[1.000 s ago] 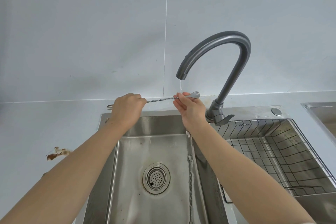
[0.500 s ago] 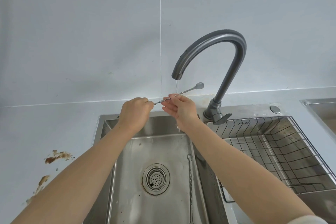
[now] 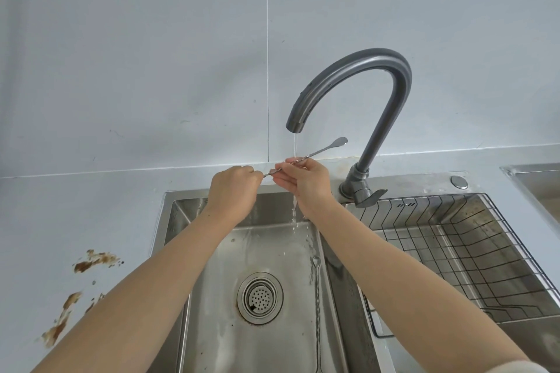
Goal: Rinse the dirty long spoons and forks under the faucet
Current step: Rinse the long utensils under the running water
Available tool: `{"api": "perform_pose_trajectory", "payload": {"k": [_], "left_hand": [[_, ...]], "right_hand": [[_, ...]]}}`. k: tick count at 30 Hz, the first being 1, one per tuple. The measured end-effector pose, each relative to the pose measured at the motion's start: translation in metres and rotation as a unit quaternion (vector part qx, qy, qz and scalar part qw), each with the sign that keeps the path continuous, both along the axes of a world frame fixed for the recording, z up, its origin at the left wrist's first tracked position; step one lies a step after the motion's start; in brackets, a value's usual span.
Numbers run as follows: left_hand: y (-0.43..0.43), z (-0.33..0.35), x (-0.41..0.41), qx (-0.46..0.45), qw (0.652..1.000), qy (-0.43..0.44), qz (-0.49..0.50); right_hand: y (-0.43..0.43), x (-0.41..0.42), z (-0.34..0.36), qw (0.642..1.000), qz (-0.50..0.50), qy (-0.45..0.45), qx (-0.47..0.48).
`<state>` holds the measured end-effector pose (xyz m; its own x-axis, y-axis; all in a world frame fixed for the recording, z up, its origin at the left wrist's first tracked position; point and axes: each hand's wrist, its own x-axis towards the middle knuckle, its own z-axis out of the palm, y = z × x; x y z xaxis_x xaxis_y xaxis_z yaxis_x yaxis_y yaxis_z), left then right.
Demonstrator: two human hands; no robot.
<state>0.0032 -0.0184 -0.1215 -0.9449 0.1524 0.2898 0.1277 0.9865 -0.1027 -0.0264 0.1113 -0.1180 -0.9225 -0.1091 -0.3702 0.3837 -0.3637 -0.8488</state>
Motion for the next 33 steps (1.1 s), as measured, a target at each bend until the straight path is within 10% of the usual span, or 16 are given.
{"api": "perform_pose_trajectory", "payload": {"k": [7, 13, 20, 23, 29, 33], "left_hand": [[0.001, -0.001, -0.002, 0.045, 0.999, 0.013, 0.019], [0.020, 0.016, 0.004, 0.291, 0.952, -0.032, 0.084], [0.032, 0.037, 0.000, 0.671, 0.672, -0.281, 0.141], [0.031, 0.041, 0.000, 0.706, 0.613, -0.333, 0.119], [0.029, 0.032, 0.002, 0.704, 0.606, -0.360, 0.087], [0.025, 0.021, 0.001, 0.710, 0.610, -0.341, 0.086]], "right_hand": [[0.000, 0.000, 0.001, 0.999, -0.014, 0.006, -0.045], [0.003, 0.002, 0.004, 0.999, -0.017, 0.036, 0.035], [0.008, 0.007, -0.002, 0.949, 0.011, 0.202, 0.243], [0.009, 0.009, -0.007, 0.884, 0.016, 0.315, 0.345], [0.013, 0.005, -0.023, 0.695, -0.037, 0.478, 0.536], [0.013, 0.004, -0.027, 0.754, -0.027, 0.434, 0.492]]}}
